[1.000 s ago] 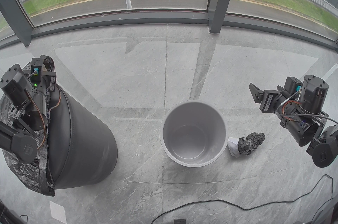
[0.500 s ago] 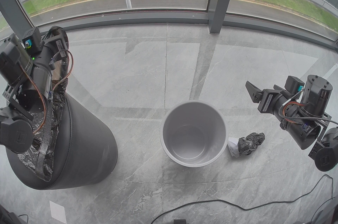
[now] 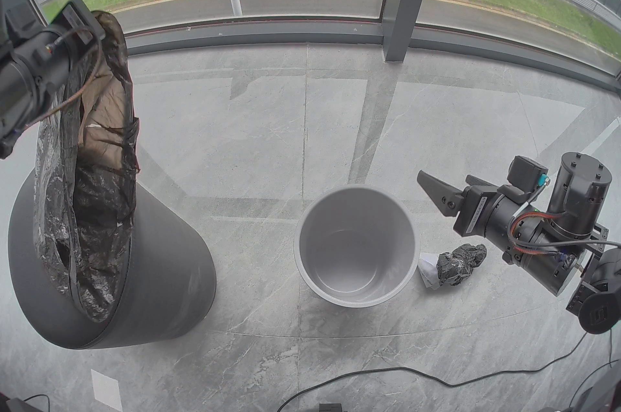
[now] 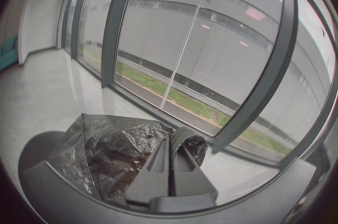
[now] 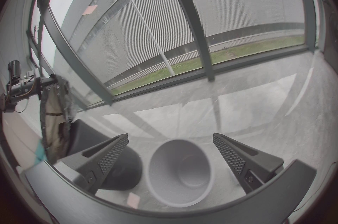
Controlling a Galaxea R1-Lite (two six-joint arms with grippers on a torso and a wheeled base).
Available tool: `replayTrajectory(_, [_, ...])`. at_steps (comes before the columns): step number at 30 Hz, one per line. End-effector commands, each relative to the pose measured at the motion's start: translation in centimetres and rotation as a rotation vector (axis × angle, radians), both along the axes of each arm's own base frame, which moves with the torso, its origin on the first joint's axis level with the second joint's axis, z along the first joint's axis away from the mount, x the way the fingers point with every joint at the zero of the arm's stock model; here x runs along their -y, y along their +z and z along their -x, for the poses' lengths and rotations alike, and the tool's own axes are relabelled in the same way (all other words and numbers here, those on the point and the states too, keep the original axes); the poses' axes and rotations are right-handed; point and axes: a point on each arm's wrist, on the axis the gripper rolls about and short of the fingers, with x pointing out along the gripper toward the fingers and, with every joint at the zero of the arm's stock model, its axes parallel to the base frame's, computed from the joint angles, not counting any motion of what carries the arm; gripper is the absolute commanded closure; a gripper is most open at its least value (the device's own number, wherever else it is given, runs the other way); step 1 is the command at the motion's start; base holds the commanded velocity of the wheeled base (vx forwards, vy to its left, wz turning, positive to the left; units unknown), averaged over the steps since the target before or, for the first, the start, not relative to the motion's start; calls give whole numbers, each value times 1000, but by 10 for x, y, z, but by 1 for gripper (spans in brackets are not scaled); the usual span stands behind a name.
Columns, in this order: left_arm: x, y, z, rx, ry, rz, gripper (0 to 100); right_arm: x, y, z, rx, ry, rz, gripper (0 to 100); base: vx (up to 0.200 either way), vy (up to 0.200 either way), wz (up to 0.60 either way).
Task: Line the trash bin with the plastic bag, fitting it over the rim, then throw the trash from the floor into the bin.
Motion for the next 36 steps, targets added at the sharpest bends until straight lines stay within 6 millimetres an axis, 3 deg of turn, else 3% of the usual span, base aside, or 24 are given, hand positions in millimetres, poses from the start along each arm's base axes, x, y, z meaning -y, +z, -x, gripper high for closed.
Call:
replayTrajectory(1, [-1,34,40,90,-121,127,100,-9,3,17,-24,133,-51,0,0,0,0])
replayTrajectory(5, [15,30,52,74,-240,160,100,-13,8,28,-40,210,-50,0,0,0,0])
replayTrajectory(11, [23,28,60,37,-313,182,100,-23,13,31,-26,249,-57,0,0,0,0])
replayTrajectory(17, [33,19,66,-6,-433,242,100,-50,2,27,-80,327,-11,0,0,0,0])
replayTrajectory(25, [38,29,84,-18,-565,266,100,-93,-2,7,-124,381,25,0,0,0,0])
replayTrajectory(36, [36,32,97,-16,-665,318,100,-143,-11,8,-175,474,81,0,0,0,0])
